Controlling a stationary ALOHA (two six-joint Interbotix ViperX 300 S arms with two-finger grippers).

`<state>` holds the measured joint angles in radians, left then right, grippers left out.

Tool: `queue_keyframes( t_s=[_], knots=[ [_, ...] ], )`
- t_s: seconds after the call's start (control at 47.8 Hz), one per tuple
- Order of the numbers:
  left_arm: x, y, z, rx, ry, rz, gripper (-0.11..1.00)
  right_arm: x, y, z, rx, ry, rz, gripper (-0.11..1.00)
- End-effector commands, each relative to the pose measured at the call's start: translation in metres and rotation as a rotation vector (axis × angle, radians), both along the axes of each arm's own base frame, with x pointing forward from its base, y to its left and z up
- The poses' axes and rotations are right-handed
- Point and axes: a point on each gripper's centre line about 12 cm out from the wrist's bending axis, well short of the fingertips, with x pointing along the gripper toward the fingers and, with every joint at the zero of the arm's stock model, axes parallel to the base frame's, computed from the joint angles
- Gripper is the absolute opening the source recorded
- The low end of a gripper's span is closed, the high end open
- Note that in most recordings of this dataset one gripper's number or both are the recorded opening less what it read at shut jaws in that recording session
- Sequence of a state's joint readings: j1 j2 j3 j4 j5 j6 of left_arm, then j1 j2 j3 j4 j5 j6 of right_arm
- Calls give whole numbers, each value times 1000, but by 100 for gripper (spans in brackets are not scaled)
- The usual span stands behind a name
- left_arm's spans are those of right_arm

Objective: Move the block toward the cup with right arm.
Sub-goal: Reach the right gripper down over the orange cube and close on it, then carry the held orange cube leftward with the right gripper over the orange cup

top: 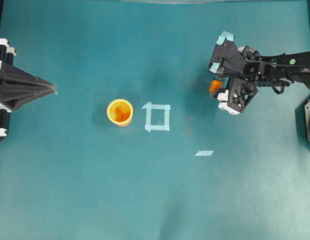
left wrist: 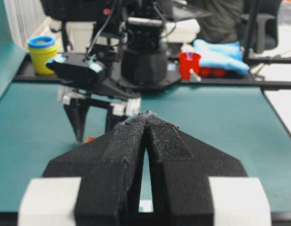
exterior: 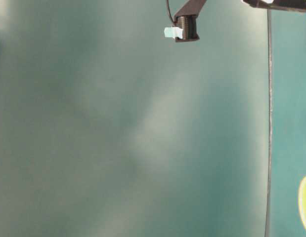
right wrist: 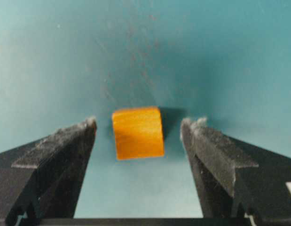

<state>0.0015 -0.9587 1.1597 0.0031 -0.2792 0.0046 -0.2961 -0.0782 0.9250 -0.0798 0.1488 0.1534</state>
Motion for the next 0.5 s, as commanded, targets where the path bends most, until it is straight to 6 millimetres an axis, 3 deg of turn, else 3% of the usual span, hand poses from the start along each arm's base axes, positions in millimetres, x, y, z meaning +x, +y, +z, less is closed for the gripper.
queue_keyframes(
  t_s=[0.0, 0.251, 0.418, 0.481],
  knots=[
    [3, 0, 11, 3, -28, 0, 0, 1, -1, 4, -6, -19, 0, 68],
    [3, 0, 11, 3, -28, 1, 0, 0, 0, 3, -6, -19, 0, 64],
    [3, 0, 11, 3, -26, 1, 0, 4, -1, 7, -8, -46, -3, 39],
    [3, 0, 10, 3, -25, 0, 0, 9, -1, 16, -14, -70, 0, 39]
  ],
)
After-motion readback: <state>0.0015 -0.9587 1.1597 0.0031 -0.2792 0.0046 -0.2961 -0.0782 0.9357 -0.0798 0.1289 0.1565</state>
